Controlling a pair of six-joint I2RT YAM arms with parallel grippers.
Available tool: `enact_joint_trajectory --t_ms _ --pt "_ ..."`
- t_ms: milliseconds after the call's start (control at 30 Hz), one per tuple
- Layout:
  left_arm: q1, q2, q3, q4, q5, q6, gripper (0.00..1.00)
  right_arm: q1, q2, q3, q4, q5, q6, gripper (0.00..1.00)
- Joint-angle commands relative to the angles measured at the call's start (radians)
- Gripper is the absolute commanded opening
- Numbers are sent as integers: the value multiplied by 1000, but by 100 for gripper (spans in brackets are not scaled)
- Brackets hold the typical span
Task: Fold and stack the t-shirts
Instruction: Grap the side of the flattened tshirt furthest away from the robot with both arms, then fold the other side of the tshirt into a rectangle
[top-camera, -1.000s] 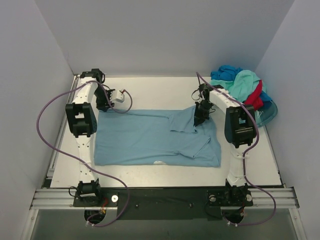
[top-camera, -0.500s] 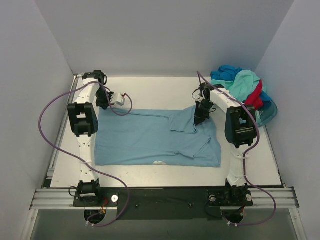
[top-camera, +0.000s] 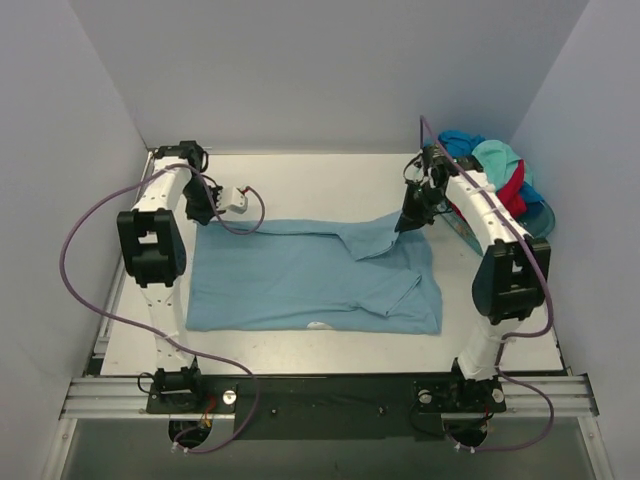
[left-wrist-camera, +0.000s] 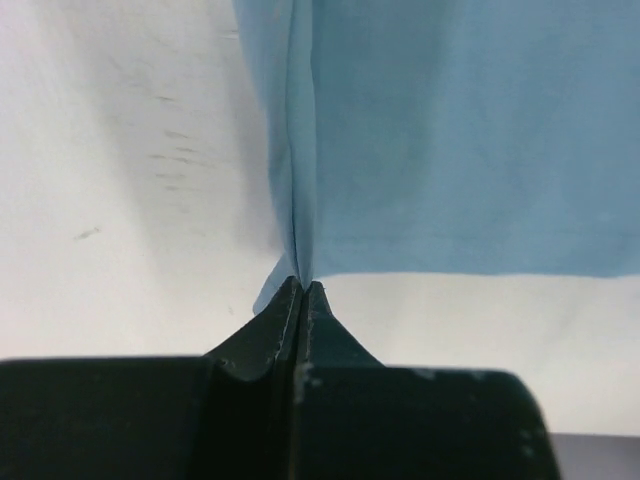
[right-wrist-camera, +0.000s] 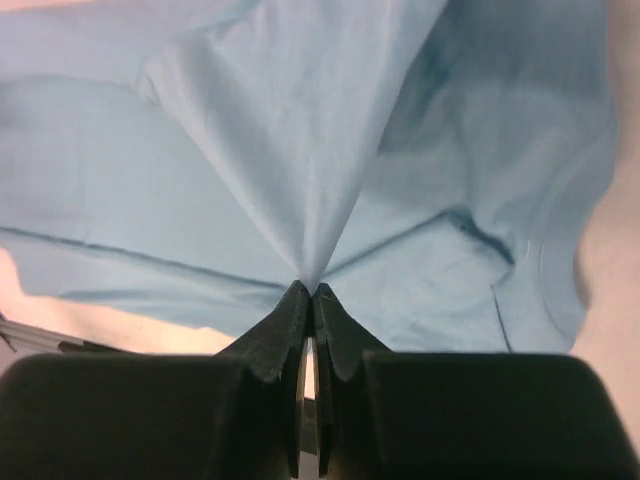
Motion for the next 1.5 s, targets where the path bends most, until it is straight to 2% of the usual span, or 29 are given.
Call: enact_joint_trajectory --t_ms 0,100,300,433,600,833,933,1100,1167,1400,1467 --pt "-40 -268 -216 -15 16 11 0 -15 -174 -80 -138 -93 -6 0" --pt "-48 -392 -378 -9 -25 19 0 -30 -275 -141 -166 -130 5 0" --pt "-47 -514 -554 5 -41 11 0 -49 -399 -255 -203 -166 5 0" --pt "-62 -540 -672 60 -42 -12 0 -49 -405 -327 -192 -153 -5 0" --pt "-43 -528 -772 178 -111 -1 0 -64 -431 -356 -195 -134 -21 0" --pt "-51 -520 -774 278 -107 -22 0 -66 -435 -418 -175 -130 -18 0" --pt "-53 -524 -717 345 -89 -65 0 -75 -423 -396 -170 -122 -24 0" --pt "-53 -550 -688 638 -116 -130 0 -96 -388 -347 -167 -157 -21 0" --pt "-51 -567 -680 684 -116 -133 0 -95 -405 -365 -169 -163 -18 0" --pt "-66 -630 -689 634 -90 -138 0 -96 -431 -454 -160 -148 -18 0" --pt "-68 -638 -708 571 -96 -109 0 -95 -428 -473 -151 -153 -17 0"
